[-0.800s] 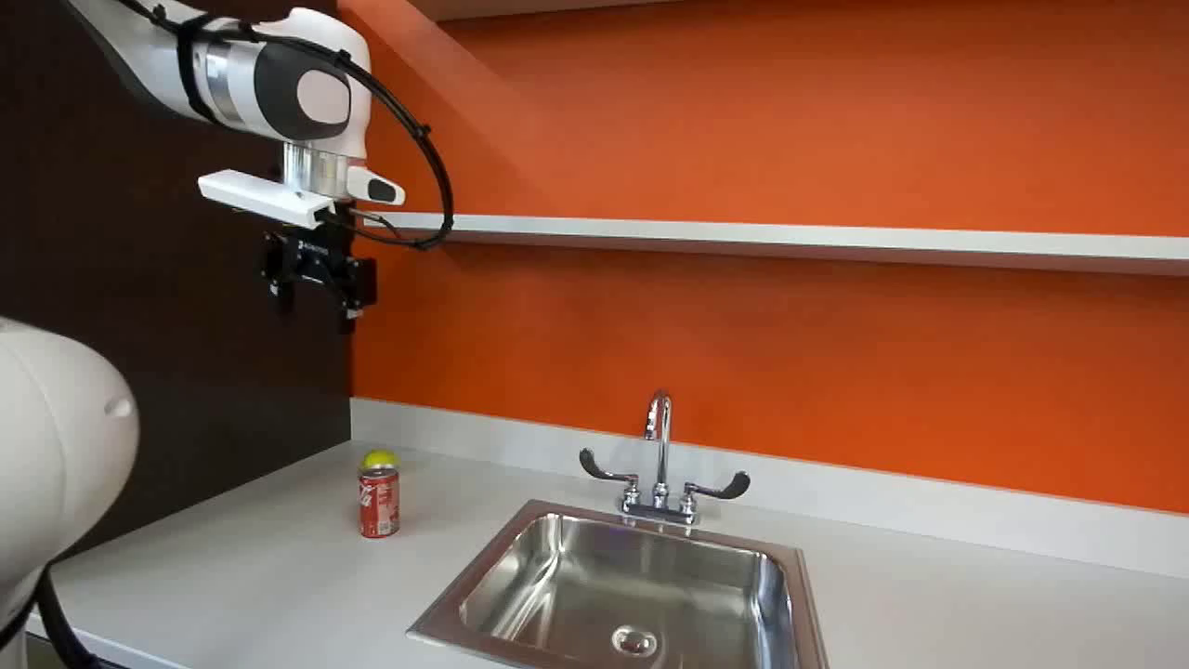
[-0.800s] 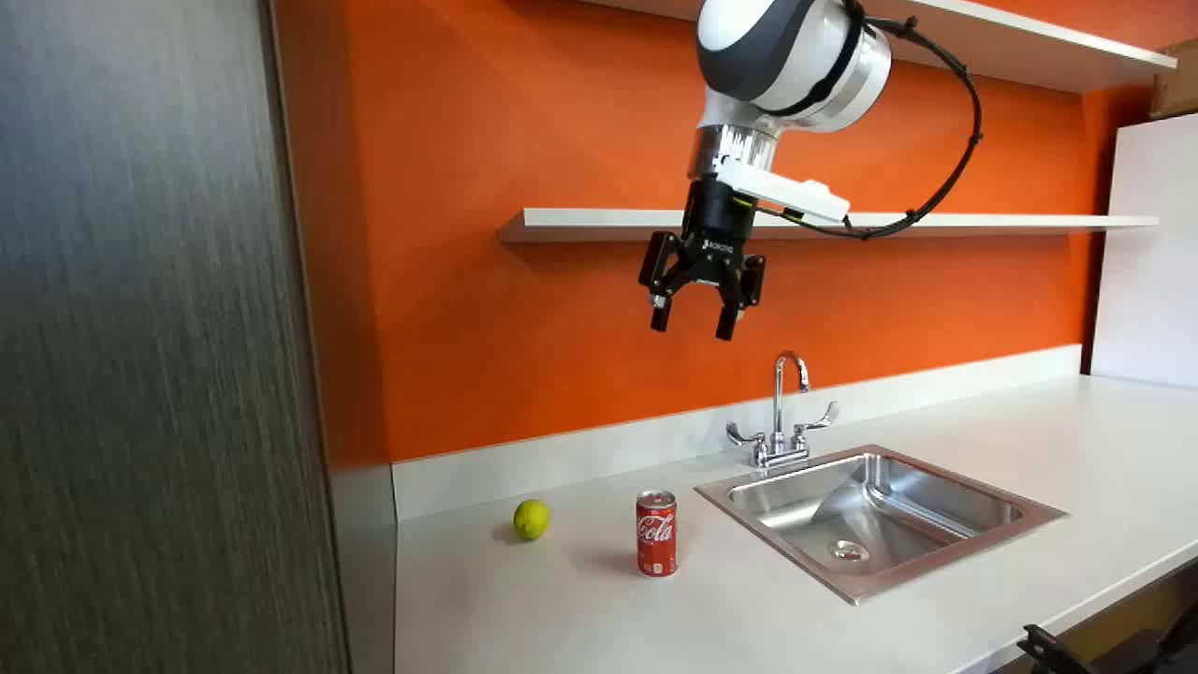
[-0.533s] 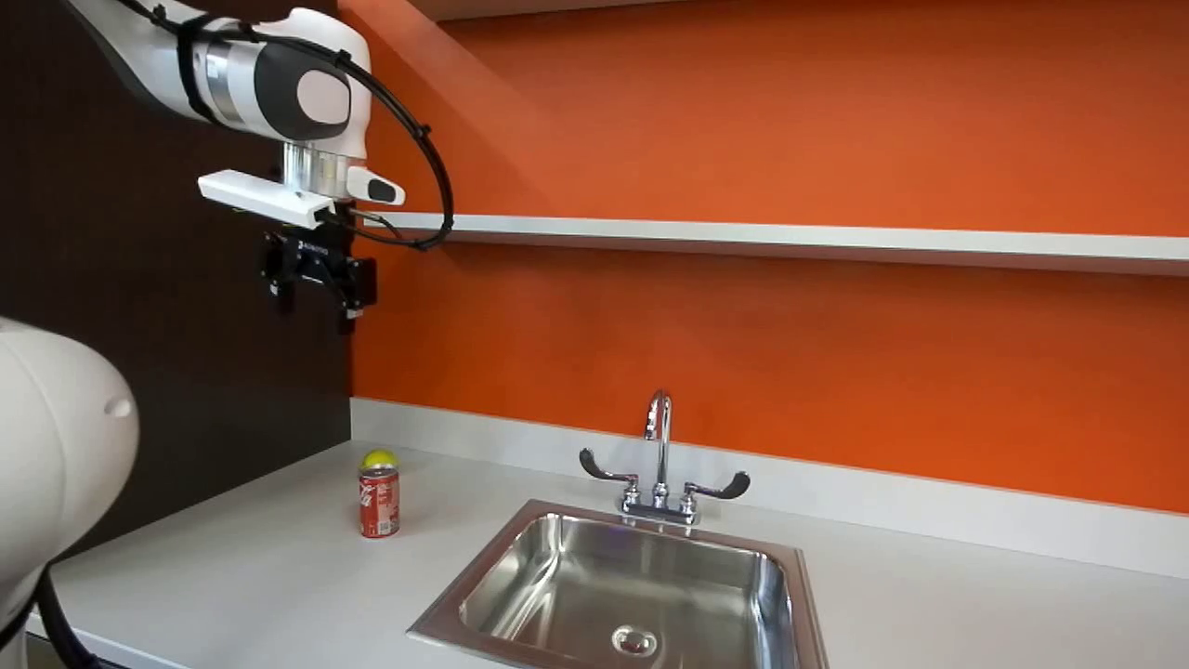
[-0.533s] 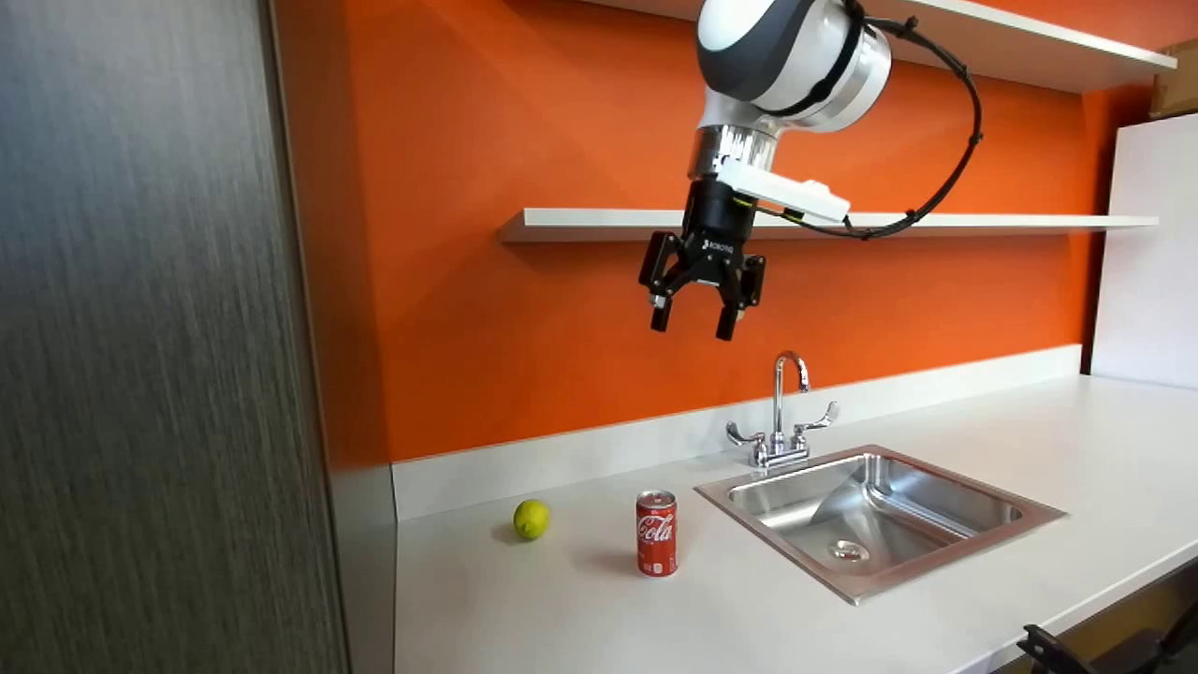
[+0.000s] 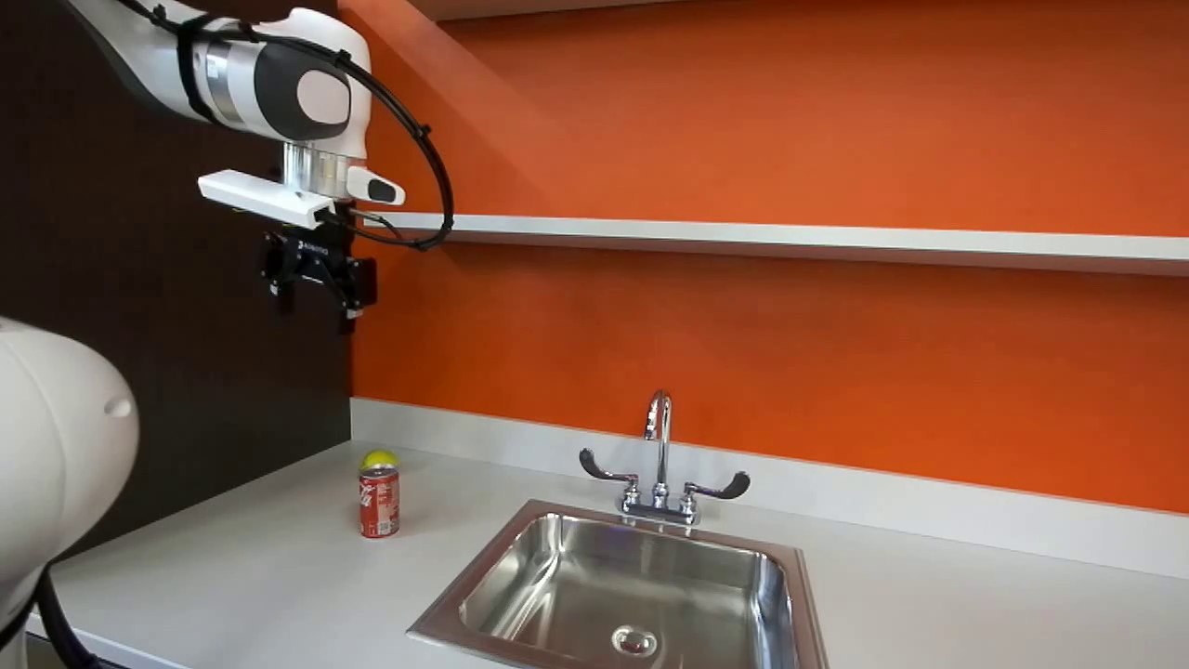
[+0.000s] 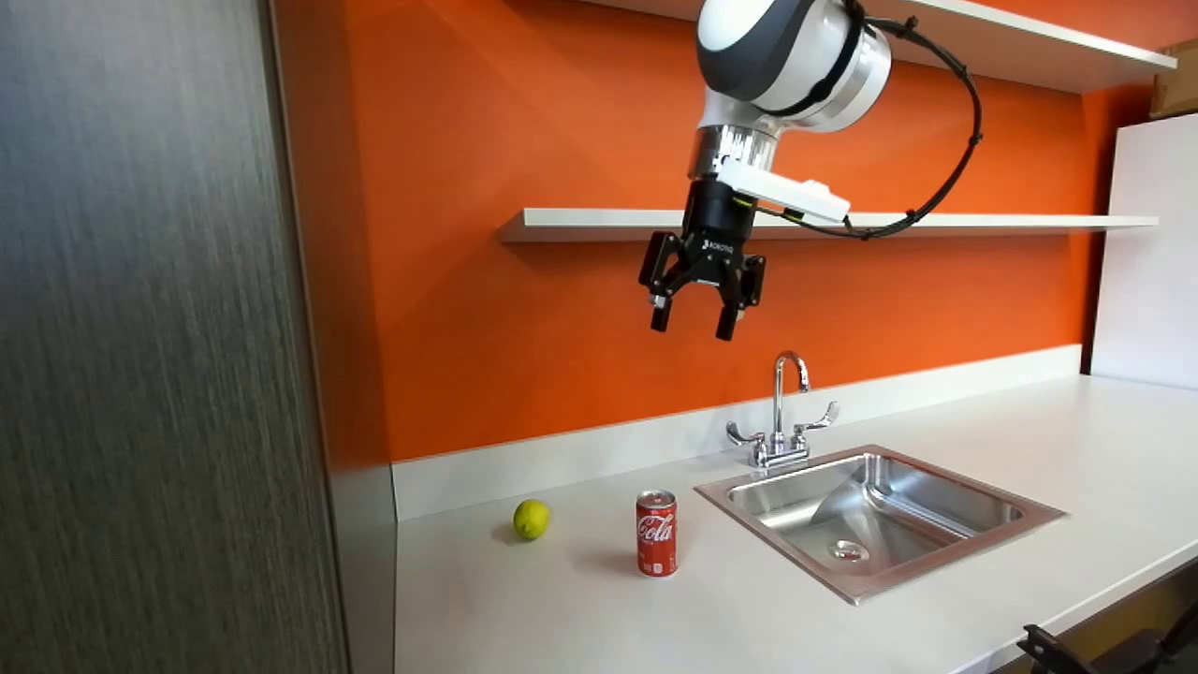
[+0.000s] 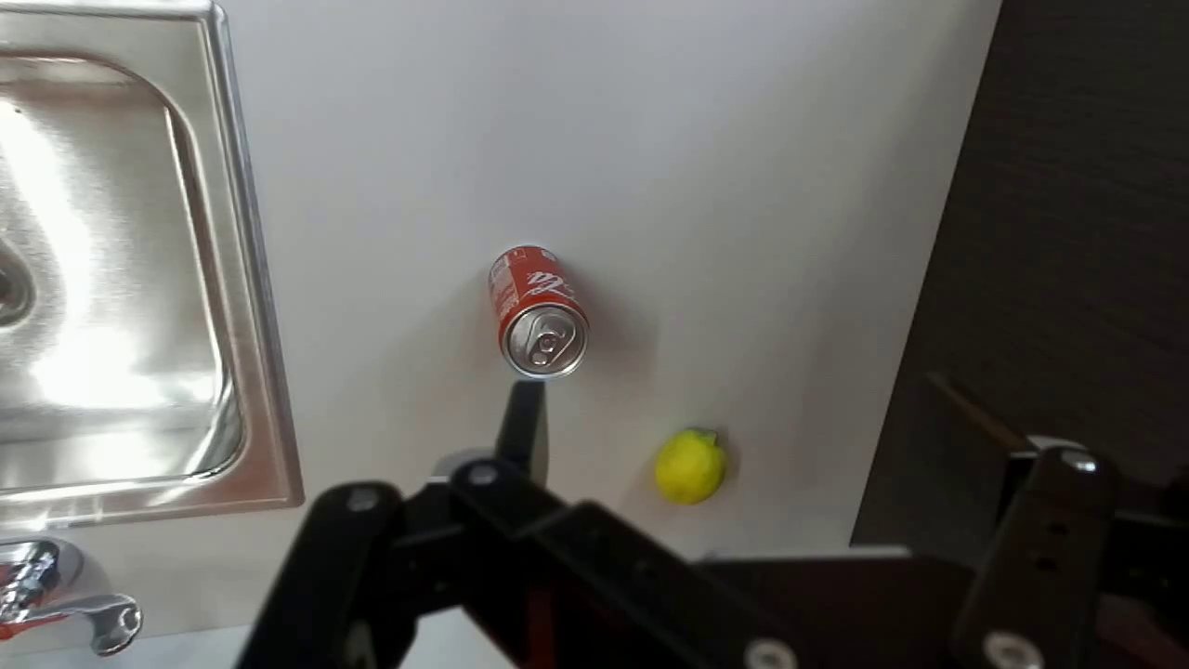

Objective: Put the red can on the bottom shelf

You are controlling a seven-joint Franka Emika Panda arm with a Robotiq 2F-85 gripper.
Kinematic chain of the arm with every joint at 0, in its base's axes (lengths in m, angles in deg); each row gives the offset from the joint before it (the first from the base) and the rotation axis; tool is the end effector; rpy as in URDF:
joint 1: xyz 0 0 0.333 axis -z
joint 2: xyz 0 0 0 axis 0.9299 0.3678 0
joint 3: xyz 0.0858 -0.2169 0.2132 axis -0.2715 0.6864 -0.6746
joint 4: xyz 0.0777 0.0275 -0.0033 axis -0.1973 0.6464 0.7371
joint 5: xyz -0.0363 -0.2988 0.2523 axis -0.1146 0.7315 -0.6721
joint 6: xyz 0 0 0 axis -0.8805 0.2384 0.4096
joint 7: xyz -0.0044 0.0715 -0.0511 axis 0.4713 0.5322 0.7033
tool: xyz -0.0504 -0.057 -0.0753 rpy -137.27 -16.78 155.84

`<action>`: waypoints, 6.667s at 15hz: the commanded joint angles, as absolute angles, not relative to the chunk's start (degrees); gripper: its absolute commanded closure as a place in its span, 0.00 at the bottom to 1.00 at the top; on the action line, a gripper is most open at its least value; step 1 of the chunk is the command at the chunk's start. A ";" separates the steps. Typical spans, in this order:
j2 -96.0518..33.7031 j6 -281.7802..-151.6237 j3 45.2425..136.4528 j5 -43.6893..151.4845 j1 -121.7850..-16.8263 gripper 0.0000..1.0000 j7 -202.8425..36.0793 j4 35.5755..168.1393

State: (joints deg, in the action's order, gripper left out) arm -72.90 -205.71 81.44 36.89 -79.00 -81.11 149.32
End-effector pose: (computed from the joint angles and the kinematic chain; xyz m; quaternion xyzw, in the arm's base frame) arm 0.4074 0.1293 0.4767 -0.9916 -0.0560 -0.0635 0.0980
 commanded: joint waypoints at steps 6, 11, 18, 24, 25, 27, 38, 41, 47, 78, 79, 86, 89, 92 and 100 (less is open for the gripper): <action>-74.23 -203.58 79.93 39.31 -78.53 0.00 -81.28 150.05; -76.98 -201.17 79.23 39.33 -78.71 0.00 -82.54 152.81; -77.90 -201.54 78.36 39.36 -78.78 0.00 -83.18 156.35; -72.66 -204.72 78.73 39.31 -78.55 0.00 -81.88 157.55; -71.63 -205.53 78.91 38.98 -78.70 0.00 -81.42 157.83; -69.34 -207.79 78.82 39.01 -78.65 0.00 -81.45 158.52; -55.10 -225.42 78.48 42.93 -77.96 0.00 -83.19 158.34; -51.09 -229.44 78.71 44.70 -77.65 0.00 -83.50 157.78; -43.09 -239.33 79.49 48.82 -77.20 0.00 -85.66 156.47; -28.53 -266.08 92.00 49.15 -90.87 0.00 -86.70 152.81; -28.51 -265.60 91.81 48.99 -90.92 0.00 -86.61 152.68; -28.18 -266.28 92.31 48.42 -91.86 0.47 -86.50 152.66; -27.94 -266.51 91.73 48.14 -91.29 0.62 -86.46 152.51; -28.08 -265.73 91.41 47.81 -90.87 0.62 -86.42 152.26; -32.54 -260.10 95.04 47.98 -93.90 0.62 -87.17 152.82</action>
